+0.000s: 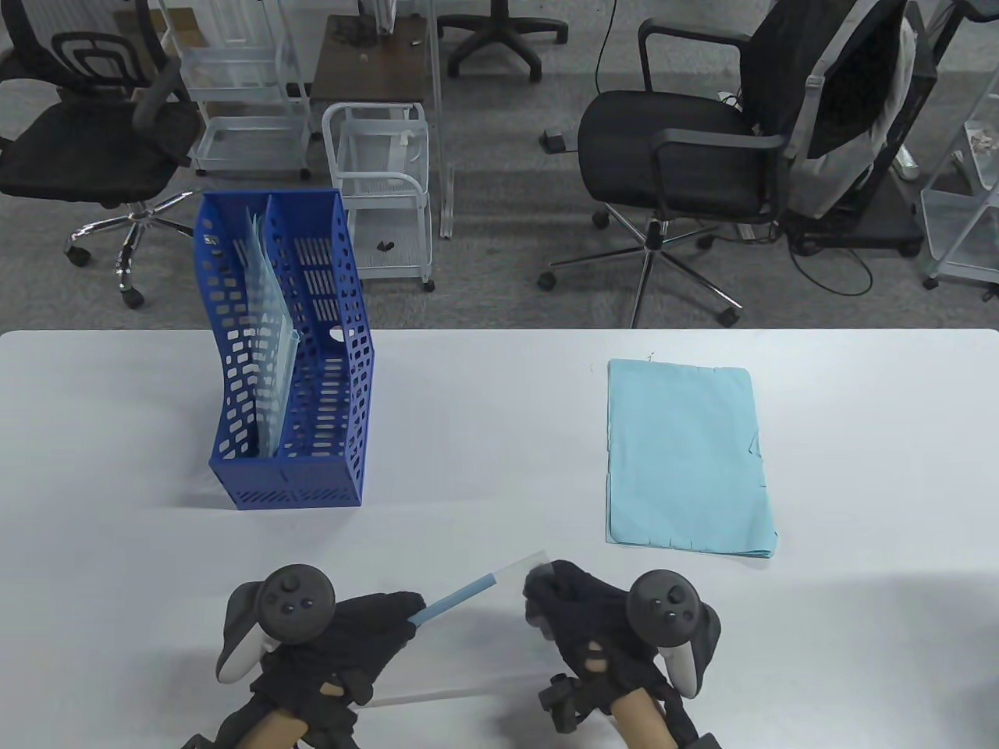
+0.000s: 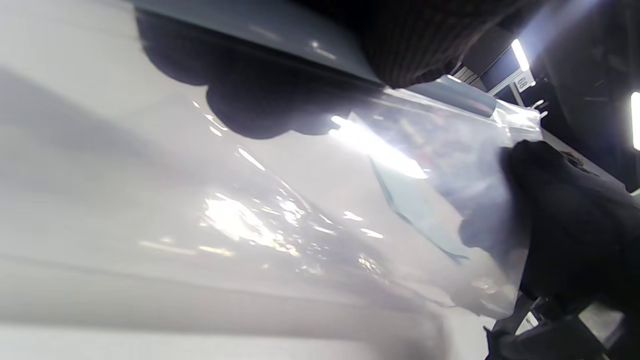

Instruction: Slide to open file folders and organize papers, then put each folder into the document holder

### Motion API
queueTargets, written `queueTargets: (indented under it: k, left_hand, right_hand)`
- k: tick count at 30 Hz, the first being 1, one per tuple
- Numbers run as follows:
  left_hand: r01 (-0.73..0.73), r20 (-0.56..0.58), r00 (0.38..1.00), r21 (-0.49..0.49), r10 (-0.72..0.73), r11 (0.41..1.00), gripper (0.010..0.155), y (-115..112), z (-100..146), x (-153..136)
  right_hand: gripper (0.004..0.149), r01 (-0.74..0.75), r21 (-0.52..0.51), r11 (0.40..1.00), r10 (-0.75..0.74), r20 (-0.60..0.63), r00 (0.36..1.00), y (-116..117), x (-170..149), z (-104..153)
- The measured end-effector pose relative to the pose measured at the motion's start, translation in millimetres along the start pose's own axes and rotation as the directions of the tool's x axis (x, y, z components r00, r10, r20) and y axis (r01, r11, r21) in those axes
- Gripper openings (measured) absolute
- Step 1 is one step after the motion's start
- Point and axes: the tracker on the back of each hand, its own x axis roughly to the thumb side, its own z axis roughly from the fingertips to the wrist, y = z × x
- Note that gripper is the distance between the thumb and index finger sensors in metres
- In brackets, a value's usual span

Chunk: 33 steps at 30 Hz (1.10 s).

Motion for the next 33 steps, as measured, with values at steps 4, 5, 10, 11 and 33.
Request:
queueTargets:
  k: [4, 5, 10, 11, 33]
  left_hand:
    - [-0.01, -0.03, 1.0, -0.06, 0.008, 0.998, 0.046, 18, 4, -13]
    - [-0.008, -0.042, 0.999, -0.074, 0.005, 0.997, 0.046, 22, 5, -16]
    - [-0.014, -0.111, 0.994, -0.142, -0.002, 0.99, 0.045, 37, 8, -35]
    - [-0.01, -0.134, 0.991, -0.161, -0.012, 0.987, 0.045, 40, 9, -41]
    - [0.239, -0.66, 0.734, 0.031, -0.159, 0.971, 0.047, 47, -6, -111]
  right_hand:
    - [0.04, 0.02, -0.072, 0.997, -0.02, -0.003, 1.0, -19, 1, 0]
    - [0.04, 0.018, -0.092, 0.996, -0.018, -0.003, 1.0, -24, 1, 0]
    - [0.04, 0.003, -0.201, 0.98, -0.007, -0.016, 1.0, -49, -1, 2]
    - [0.04, -0.034, -0.243, 0.97, 0.028, -0.025, 0.999, -55, -1, 3]
    - [0.041, -0.101, -0.251, 0.963, 0.075, -0.111, 0.991, -70, -10, 1]
